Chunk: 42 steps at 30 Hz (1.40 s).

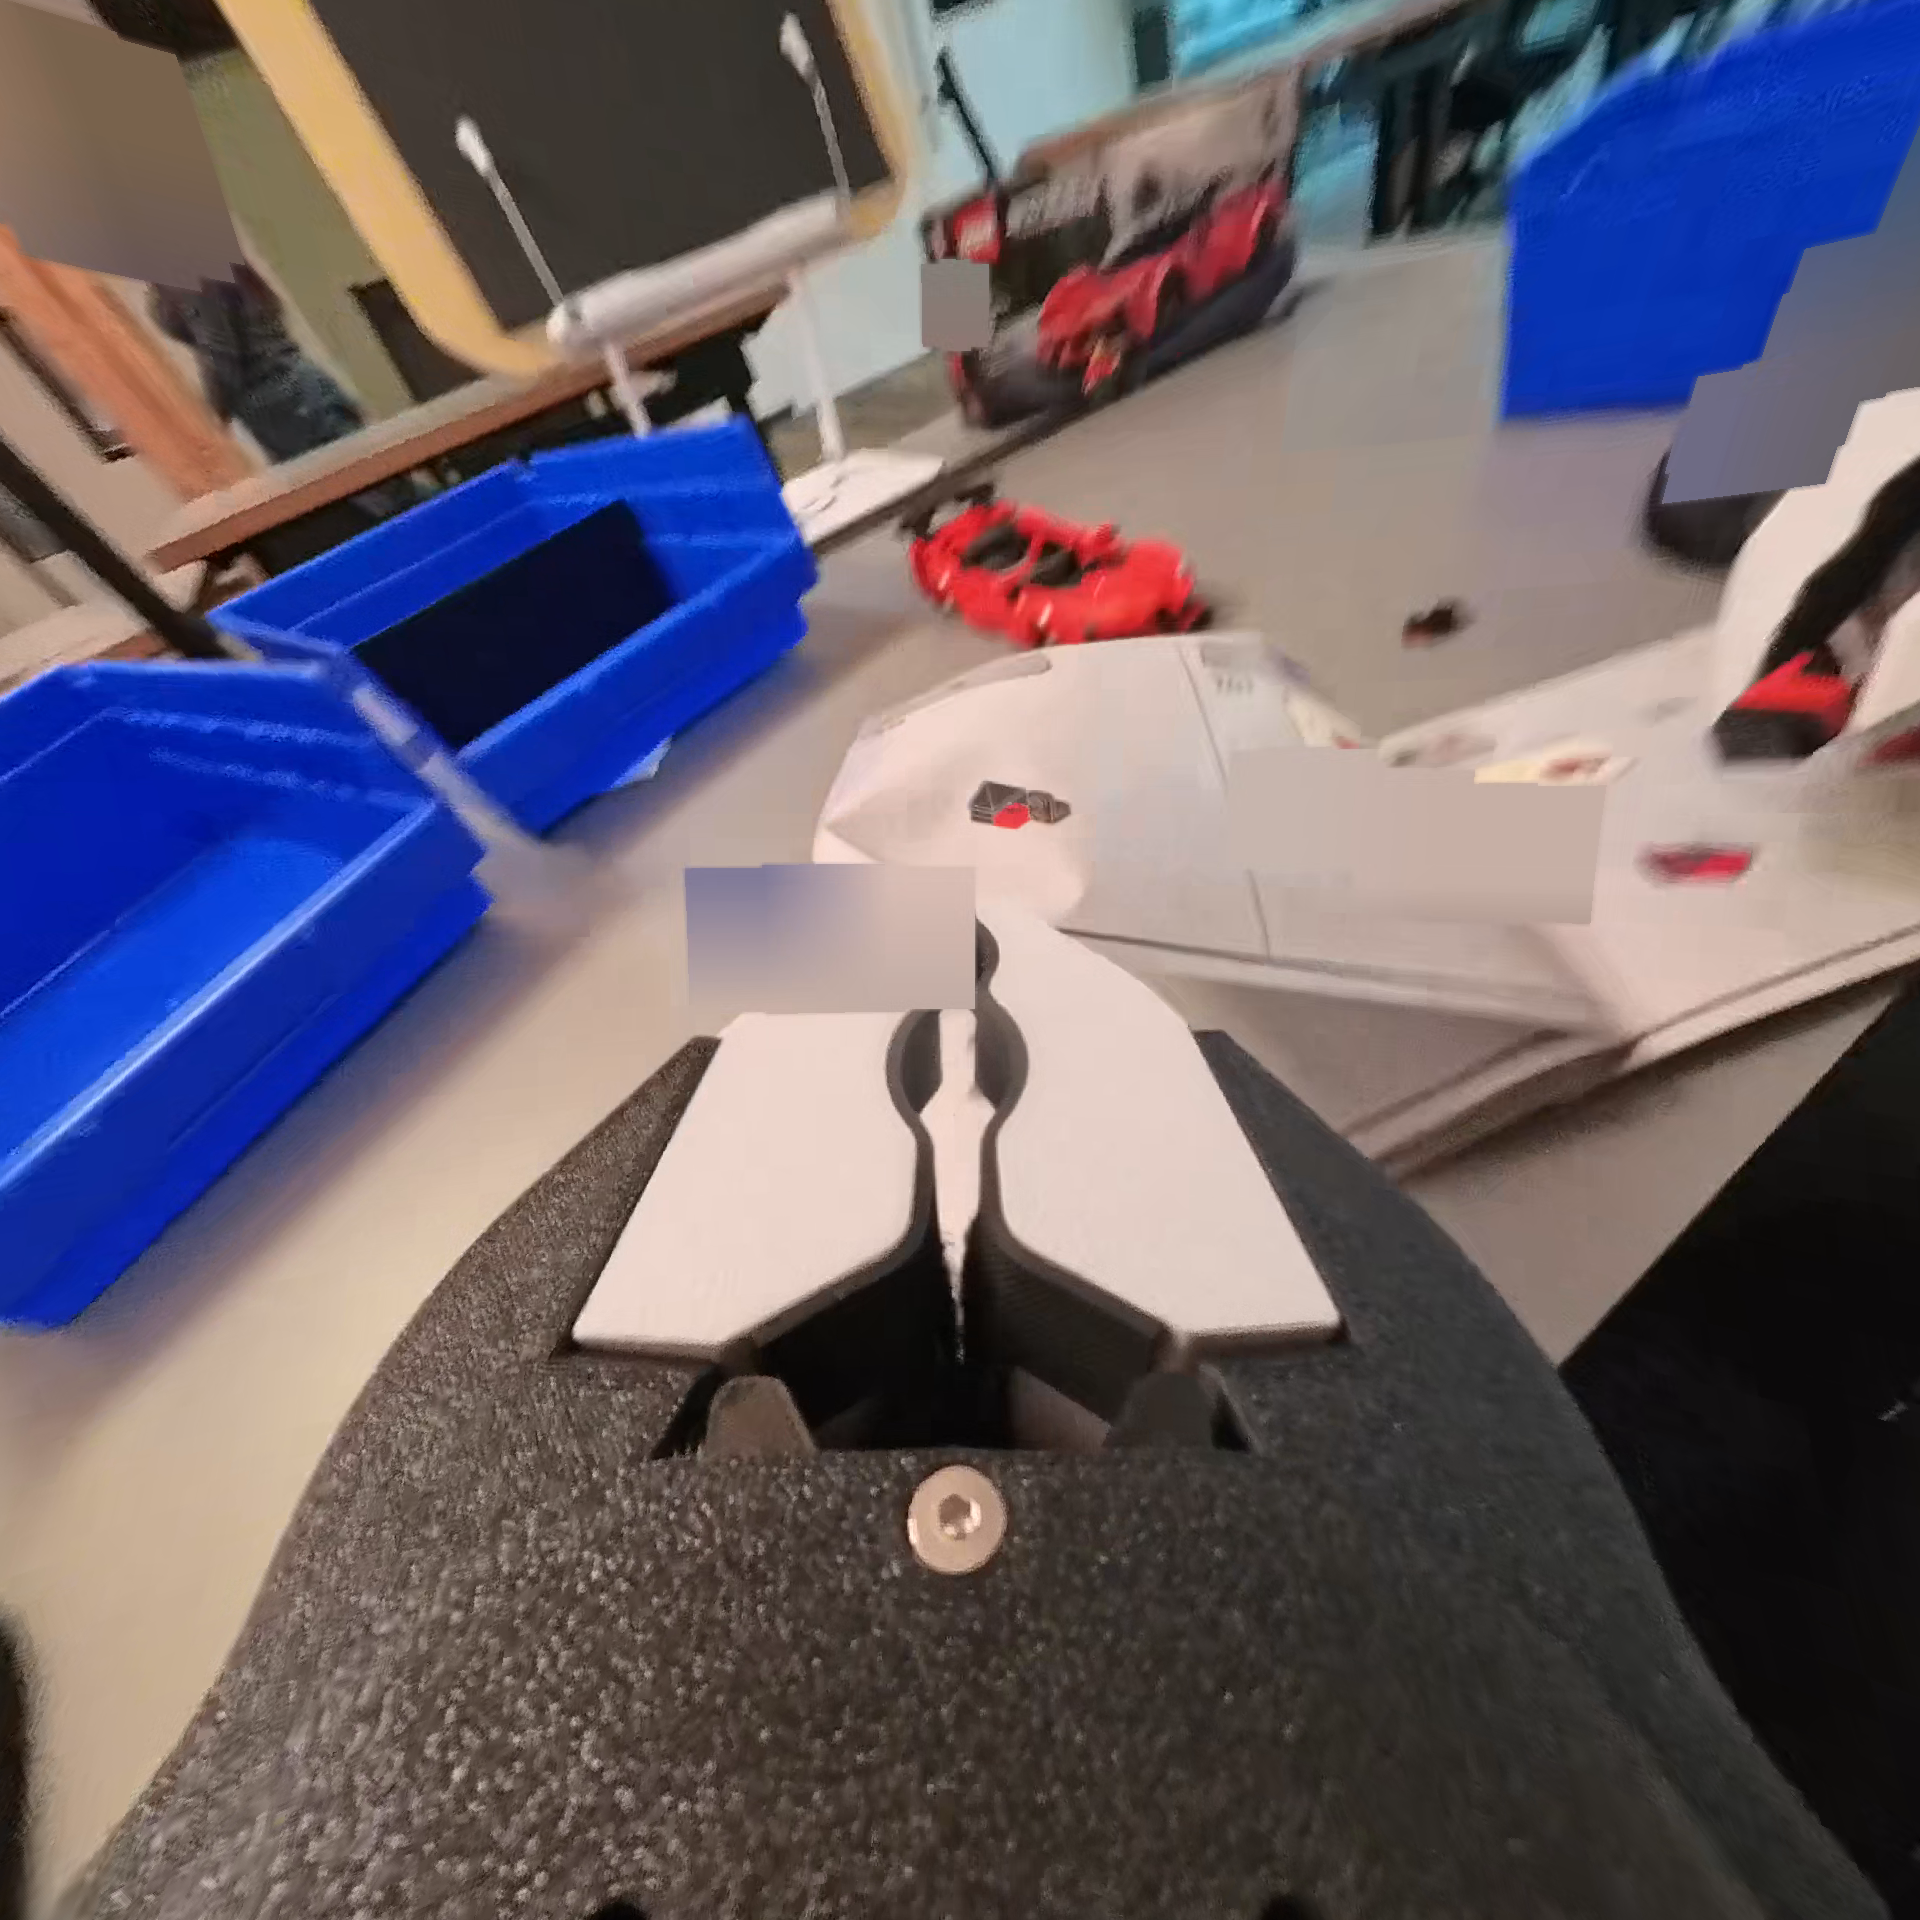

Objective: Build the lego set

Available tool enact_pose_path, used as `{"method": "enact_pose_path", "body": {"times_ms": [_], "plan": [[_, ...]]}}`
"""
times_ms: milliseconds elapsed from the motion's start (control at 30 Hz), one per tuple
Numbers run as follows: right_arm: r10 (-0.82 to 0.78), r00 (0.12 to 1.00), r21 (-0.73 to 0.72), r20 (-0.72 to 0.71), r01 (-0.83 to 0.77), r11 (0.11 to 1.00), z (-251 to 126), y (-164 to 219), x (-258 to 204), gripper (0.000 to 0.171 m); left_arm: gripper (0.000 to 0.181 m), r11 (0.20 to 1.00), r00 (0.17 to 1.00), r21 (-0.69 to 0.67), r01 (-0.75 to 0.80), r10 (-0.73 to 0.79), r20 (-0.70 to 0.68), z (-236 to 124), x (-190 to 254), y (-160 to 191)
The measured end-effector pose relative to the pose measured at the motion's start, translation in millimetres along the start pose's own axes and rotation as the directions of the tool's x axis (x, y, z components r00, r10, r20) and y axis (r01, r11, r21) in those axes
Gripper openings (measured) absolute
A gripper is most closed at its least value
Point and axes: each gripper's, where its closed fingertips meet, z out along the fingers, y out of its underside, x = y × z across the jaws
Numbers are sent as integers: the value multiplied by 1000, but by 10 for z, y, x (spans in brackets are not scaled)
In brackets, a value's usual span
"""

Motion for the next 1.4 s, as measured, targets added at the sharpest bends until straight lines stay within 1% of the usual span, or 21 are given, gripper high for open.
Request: {"method": "enact_pose_path", "body": {"times_ms": [67,133,267,367,467,533,567,600,633,667,700,733,767,833,900,967,1033,1100,1200,1267,1400], "plan": [[-15,998,-70,-59,11,997,34,118,90,17,1,992,995,-98,-77,82,48,-73,-32,253],[-26,995,-124,-96,14,992,53,214,156,17,1,963,984,-215,-160,174,50,-142,-5,489],[-22,994,-156,-110,5,988,66,292,200,17,3,888,973,-400,-226,224,-52,-274,153,825],[-26,994,-158,-109,8,987,68,293,198,17,7,838,968,-488,-245,238,-77,-412,64,799],[-24,994,-158,-106,7,987,66,293,197,17,15,813,960,-538,-223,278,21,-550,-262,558],[-25,994,-159,-106,8,987,66,295,197,17,19,769,945,-603,-214,318,70,-637,-427,407],[-27,994,-159,-107,9,987,66,294,196,17,20,770,935,-599,-221,342,96,-633,-457,281],[-28,994,-159,-108,10,987,65,295,196,17,20,800,934,-548,-246,347,88,-566,-375,113],[-28,994,-160,-107,11,987,65,296,196,17,18,842,945,-457,-288,326,5,-438,-123,-55],[-28,994,-161,-105,11,987,63,296,197,17,16,882,944,-338,-328,296,-144,-293,268,-193],[-29,994,-162,-102,12,987,59,297,199,17,15,910,911,-223,-351,277,-305,-172,680,-273],[-34,994,-163,-102,17,986,54,298,205,17,14,916,864,-158,-368,274,-423,-59,991,-260],[-41,994,-165,-105,23,986,46,300,213,17,10,907,830,-148,-394,282,-481,74,1163,-166],[-53,991,-165,-125,32,986,24,301,243,17,6,881,806,-189,-433,285,-519,320,1286,80],[-61,988,-164,-141,37,986,-4,308,265,17,4,867,814,-248,-431,255,-523,420,1272,283],[-55,989,-162,-140,32,986,-24,316,274,17,1,904,833,-255,-344,168,-527,402,1277,313],[-42,990,-160,-131,20,987,-26,315,274,17,0,914,849,-274,-298,123,-513,361,1248,325],[-36,991,-159,-126,16,987,-28,315,275,17,3,912,876,-265,-312,169,-452,330,1158,310],[-42,990,-160,-131,21,987,-35,317,282,17,1,894,917,-282,-347,261,-303,294,904,361],[-47,989,-161,-139,25,987,-38,316,291,17,0,877,923,-340,-340,242,-299,269,869,521],[-105,983,-161,-152,80,984,-69,290,323,17,0,876,946,-381,-295,212,-244,290,887,528]]}}
